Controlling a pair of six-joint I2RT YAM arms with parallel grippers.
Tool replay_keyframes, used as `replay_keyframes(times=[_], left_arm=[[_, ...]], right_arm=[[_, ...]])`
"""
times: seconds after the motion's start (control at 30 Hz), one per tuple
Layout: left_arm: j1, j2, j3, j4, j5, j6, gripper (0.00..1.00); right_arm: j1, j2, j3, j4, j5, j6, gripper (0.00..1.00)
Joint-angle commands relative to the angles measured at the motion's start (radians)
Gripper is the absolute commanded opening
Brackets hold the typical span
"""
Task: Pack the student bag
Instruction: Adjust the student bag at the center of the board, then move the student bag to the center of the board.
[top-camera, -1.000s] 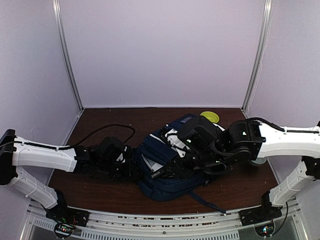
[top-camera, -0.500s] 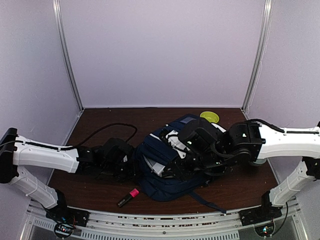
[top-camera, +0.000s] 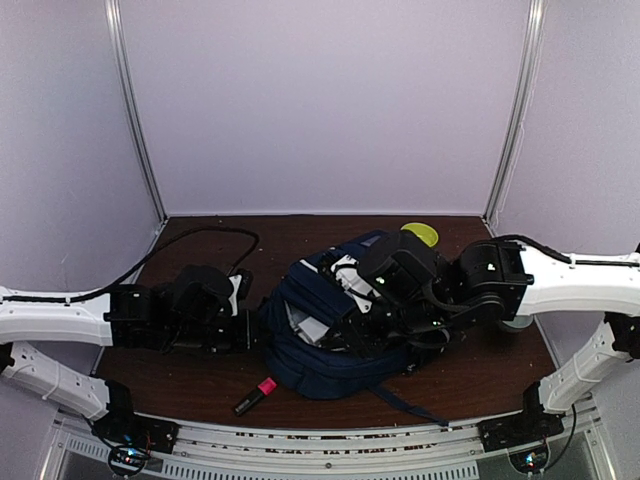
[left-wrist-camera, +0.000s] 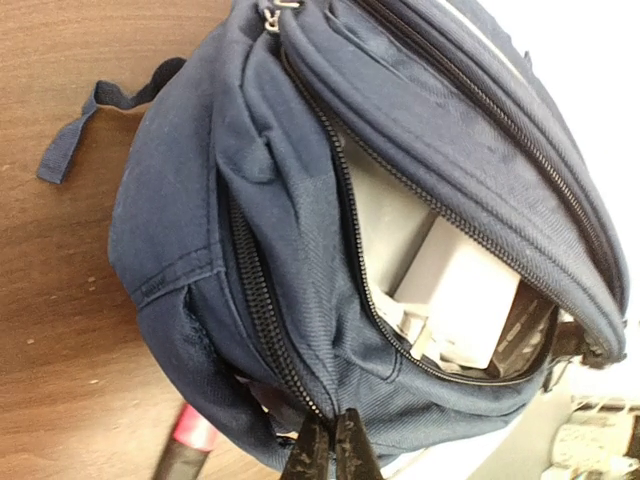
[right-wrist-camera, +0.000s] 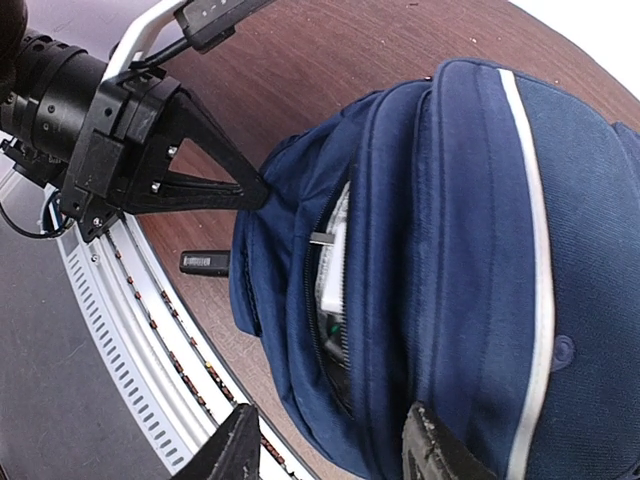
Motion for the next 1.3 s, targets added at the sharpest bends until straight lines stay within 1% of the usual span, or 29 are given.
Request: replay_keyframes(times=[0.0, 0.1, 0.2, 0.27, 0.33, 0.4, 0.63, 0.77, 0.87, 0.93, 0.97, 1.1, 1.13, 1.27], left_arm=[[-0.07, -0.071, 0.02, -0.011, -0.077, 0.107, 0.0], [-0.12, -0.096, 0.053, -0.05, -0.133, 0.136, 0.0], [-0.122, -0.136, 0.106, -0.061, -0.157, 0.17, 0.0], [-0.122, -0.157, 0.202, -0.127, -0.194, 0.214, 0.0], [-0.122, -0.15, 0.338, -0.225, -0.252, 0.243, 0.0], [-0.118, -0.134, 0.432, -0.295, -0.291, 0.266, 0.0], [-0.083, -0.029, 0.702, -0.419, -0.323, 0.317, 0.0], [-0.079, 0.007, 0.854, -0.448, -0.337, 0.355, 0.0], [-0.079, 0.042, 0.944, -0.51, -0.344, 0.371, 0.0], [-0.077, 0.051, 0.936, -0.549, -0.347, 0.357, 0.0], [-0.073, 0.049, 0.908, -0.559, -0.339, 0.348, 0.02], [-0.052, 0.012, 0.719, -0.623, -0.315, 0.234, 0.26], [-0.05, -0.007, 0.658, -0.636, -0.316, 0.194, 0.29], [-0.048, -0.109, 0.424, -0.641, -0.283, 0.06, 0.33]], right_arm=[[0.011, -0.006, 0.026, 0.007, 0.008, -0.008, 0.49], [0.012, -0.01, 0.028, 0.007, 0.033, -0.008, 0.49], [0.012, -0.01, 0.044, 0.004, 0.073, -0.008, 0.5], [0.012, -0.009, 0.066, -0.01, 0.118, -0.003, 0.51], [0.012, -0.01, 0.093, -0.024, 0.176, 0.009, 0.52], [0.011, -0.015, 0.118, -0.026, 0.203, 0.013, 0.52], [0.005, -0.076, 0.171, -0.006, 0.321, 0.025, 0.55], [-0.011, -0.115, 0.187, 0.025, 0.34, 0.017, 0.58], [-0.02, -0.127, 0.195, 0.028, 0.34, 0.005, 0.61], [-0.022, -0.127, 0.19, 0.02, 0.339, 0.003, 0.62], [-0.021, -0.129, 0.181, 0.019, 0.334, 0.005, 0.62], [-0.021, -0.145, 0.12, 0.038, 0.307, 0.03, 0.62], [-0.021, -0.148, 0.109, 0.04, 0.304, 0.034, 0.62], [-0.021, -0.155, 0.081, 0.046, 0.294, 0.046, 0.62]])
